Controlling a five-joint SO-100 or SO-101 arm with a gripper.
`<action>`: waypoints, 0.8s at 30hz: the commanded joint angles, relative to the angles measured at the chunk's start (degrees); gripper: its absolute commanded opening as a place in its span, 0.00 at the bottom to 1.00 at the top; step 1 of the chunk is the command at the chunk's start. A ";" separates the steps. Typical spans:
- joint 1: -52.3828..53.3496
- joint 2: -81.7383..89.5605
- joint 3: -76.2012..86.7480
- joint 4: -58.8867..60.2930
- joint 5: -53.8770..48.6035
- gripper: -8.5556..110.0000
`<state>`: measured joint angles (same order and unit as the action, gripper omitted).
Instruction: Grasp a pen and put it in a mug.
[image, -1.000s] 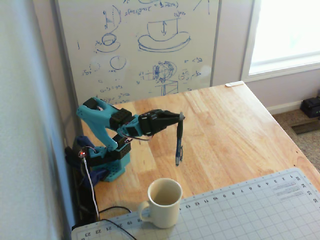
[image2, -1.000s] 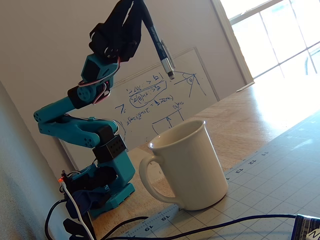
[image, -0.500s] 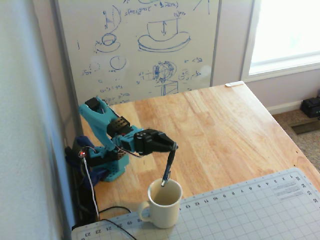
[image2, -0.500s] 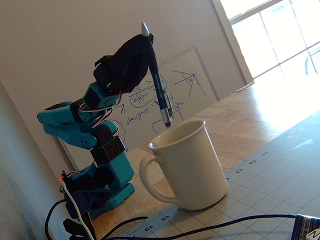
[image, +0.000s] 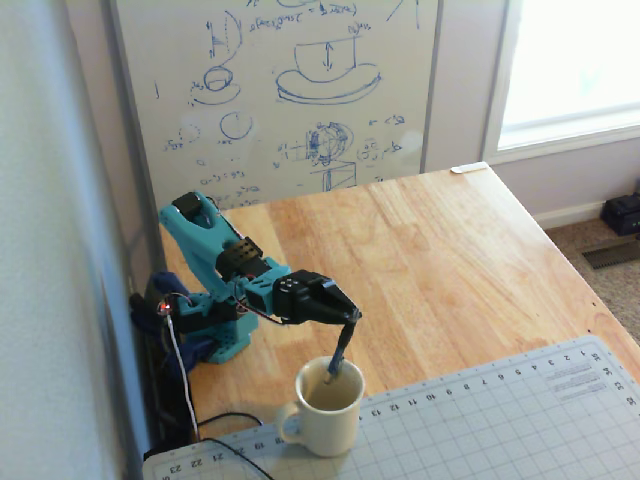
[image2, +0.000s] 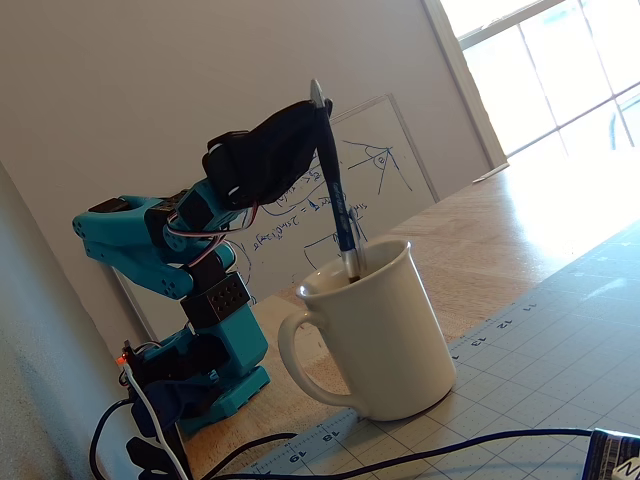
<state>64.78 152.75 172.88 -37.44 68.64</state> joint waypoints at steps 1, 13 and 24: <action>0.35 0.18 -1.67 -1.76 -0.62 0.22; -4.39 1.76 -10.02 -0.79 -18.28 0.17; -24.43 2.55 -21.53 27.51 -50.01 0.16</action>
<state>46.05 153.72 159.79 -19.95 27.77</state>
